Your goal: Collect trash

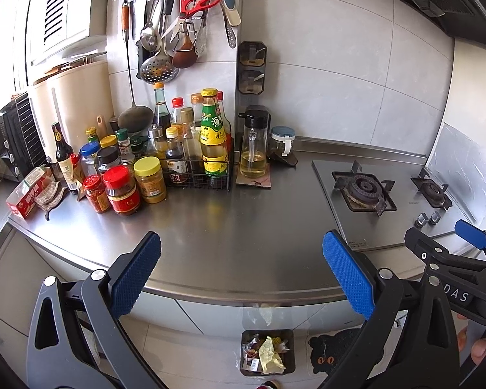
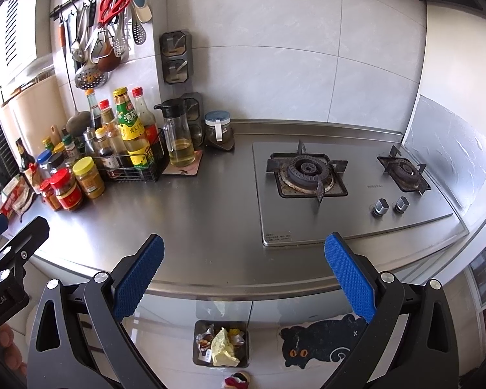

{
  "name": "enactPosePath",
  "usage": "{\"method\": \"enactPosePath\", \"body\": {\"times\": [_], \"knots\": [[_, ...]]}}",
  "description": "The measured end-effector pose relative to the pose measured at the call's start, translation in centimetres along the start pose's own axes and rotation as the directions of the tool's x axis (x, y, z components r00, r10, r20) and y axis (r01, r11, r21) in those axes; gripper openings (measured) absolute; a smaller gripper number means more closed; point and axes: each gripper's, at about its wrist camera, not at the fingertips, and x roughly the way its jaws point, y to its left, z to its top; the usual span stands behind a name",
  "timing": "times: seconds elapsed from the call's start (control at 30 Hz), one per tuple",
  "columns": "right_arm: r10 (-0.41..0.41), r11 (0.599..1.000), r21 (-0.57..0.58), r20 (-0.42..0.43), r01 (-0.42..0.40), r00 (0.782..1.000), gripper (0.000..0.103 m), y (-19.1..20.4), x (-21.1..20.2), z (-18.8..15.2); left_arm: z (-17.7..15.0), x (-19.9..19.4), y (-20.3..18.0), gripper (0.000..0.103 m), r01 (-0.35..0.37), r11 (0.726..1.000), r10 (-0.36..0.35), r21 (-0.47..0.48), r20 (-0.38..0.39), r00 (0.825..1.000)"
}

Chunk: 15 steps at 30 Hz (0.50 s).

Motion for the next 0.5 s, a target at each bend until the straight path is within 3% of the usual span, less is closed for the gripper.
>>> {"method": "enactPosePath", "body": {"times": [0.5], "knots": [[0.000, 1.000, -0.005, 0.004, 0.000, 1.000, 0.100, 0.42, 0.08, 0.29, 0.27, 0.27, -0.33, 0.095, -0.023, 0.999, 0.024, 0.043, -0.012, 1.000]]}}
